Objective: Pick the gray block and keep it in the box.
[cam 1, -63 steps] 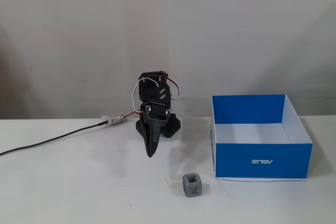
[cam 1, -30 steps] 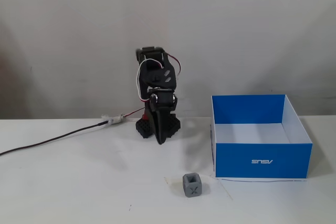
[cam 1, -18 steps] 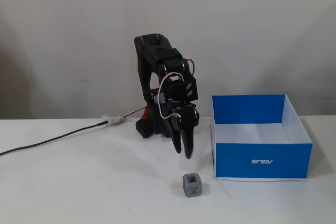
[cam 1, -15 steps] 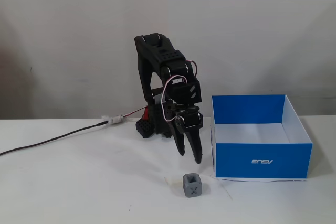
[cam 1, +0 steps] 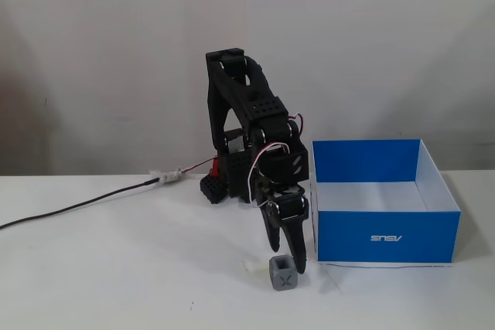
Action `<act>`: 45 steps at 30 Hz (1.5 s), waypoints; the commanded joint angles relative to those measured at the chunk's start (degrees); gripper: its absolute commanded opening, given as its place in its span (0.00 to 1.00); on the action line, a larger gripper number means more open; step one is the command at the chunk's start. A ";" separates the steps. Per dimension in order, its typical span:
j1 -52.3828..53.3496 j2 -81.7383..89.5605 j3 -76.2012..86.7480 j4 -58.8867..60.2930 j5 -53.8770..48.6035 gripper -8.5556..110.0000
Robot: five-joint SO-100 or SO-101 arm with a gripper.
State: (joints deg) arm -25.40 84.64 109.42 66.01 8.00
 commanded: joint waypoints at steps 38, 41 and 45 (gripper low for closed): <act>-16.88 25.84 -19.51 26.54 0.70 0.07; -23.20 27.07 -17.93 26.54 0.88 0.07; -31.82 26.46 -15.56 26.46 0.88 0.07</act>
State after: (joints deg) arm -54.14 108.46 94.31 92.29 8.88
